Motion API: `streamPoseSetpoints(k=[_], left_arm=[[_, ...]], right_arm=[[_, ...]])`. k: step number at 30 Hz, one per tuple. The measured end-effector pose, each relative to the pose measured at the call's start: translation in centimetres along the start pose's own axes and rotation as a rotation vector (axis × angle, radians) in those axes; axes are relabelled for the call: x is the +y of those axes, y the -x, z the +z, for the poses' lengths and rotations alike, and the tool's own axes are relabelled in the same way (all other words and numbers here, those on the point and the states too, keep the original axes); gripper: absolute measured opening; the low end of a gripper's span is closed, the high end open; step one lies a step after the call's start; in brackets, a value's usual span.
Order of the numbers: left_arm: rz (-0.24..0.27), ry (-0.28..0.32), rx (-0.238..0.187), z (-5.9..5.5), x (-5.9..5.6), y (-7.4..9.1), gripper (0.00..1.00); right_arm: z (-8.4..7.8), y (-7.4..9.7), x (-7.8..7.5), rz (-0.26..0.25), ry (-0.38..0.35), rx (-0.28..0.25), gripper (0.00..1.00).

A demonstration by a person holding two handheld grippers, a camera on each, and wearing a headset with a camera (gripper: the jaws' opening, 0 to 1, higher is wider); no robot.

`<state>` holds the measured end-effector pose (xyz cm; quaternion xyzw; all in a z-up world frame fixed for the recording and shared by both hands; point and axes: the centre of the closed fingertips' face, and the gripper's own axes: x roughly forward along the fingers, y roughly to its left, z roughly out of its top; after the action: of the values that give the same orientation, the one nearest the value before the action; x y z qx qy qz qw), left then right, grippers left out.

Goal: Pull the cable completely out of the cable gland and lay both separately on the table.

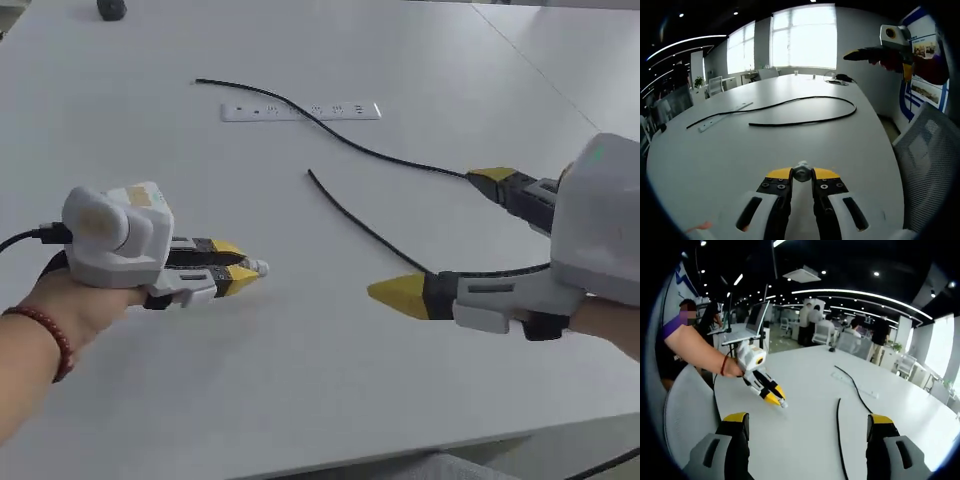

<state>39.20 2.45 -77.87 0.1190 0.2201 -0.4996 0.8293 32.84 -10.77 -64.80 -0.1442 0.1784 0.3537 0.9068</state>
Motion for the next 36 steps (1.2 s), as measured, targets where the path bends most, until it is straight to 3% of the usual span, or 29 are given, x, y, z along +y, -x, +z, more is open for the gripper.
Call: streamPoseSetpoints(k=[3, 6, 9, 17, 28, 35, 36], left_arm=[[0.019, 0.002, 0.035, -1.2, 0.6, -0.8, 0.15], [0.026, 0.022, 0.034, -1.6, 0.9, -1.0, 0.16], [0.029, 0.022, 0.059, -2.6, 0.9, -1.1, 0.16], [0.024, 0.011, 0.068, -2.9, 0.8, -1.1, 0.16], [0.02, 0.025, 0.067, -3.0, 0.5, -0.5, 0.18], [0.056, 0.013, 0.008, -1.4, 0.9, 1.0, 0.35], [0.063, 0.011, -0.004, -1.1, 1.0, 1.2, 0.41]], right_arm=[[-0.4, 0.4, -0.3, -0.011, 0.001, 0.013, 0.99], [-0.6, 0.9, -0.8, -0.02, 0.002, 0.015, 0.99], [-0.8, 1.0, -1.2, -0.033, -0.008, 0.022, 0.99], [-0.6, 0.5, -1.4, -0.036, -0.01, 0.018, 0.99], [-0.2, 0.7, -1.4, -0.038, 0.004, 0.016, 0.99], [-0.8, 0.7, -0.9, -0.03, 0.002, 0.024, 0.99], [-0.7, 0.7, -0.9, -0.028, 0.003, 0.021, 0.99]])
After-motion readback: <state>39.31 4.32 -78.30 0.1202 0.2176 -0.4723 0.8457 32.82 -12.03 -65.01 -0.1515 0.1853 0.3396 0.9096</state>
